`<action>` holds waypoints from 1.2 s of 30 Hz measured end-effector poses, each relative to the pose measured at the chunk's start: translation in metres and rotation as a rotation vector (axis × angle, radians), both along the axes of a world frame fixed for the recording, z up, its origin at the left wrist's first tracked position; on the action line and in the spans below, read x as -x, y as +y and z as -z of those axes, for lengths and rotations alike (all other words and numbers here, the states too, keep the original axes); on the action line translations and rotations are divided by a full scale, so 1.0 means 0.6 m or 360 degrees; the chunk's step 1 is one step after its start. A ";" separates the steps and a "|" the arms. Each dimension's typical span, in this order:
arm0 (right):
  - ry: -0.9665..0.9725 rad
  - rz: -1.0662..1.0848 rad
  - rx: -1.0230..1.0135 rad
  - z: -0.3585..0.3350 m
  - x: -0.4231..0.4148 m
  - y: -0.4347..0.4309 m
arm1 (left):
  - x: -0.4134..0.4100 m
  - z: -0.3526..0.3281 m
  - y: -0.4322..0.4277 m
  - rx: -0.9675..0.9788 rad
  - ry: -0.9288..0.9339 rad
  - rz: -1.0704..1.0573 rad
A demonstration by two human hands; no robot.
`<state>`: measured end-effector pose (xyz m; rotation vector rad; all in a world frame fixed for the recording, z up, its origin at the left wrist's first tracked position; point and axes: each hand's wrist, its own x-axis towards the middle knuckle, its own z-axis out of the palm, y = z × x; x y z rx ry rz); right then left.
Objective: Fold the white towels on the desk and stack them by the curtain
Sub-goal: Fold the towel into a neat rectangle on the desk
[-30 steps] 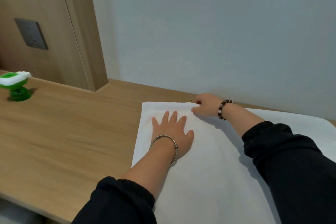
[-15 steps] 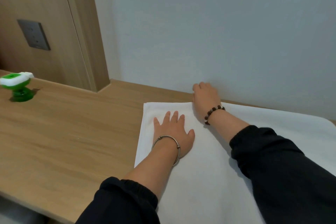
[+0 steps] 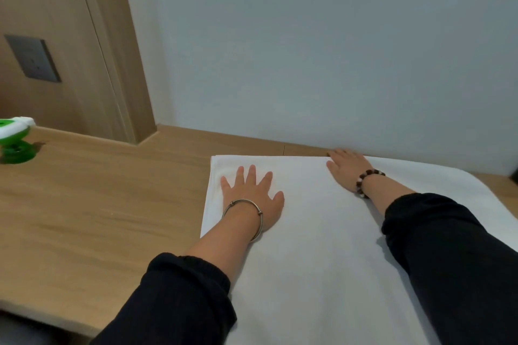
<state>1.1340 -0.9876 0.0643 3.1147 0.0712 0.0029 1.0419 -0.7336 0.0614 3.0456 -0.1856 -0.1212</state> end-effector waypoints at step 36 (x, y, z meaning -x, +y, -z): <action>0.0160 0.0222 0.0046 -0.008 0.120 0.025 | -0.009 -0.011 -0.064 -0.0036 0.0095 -0.0168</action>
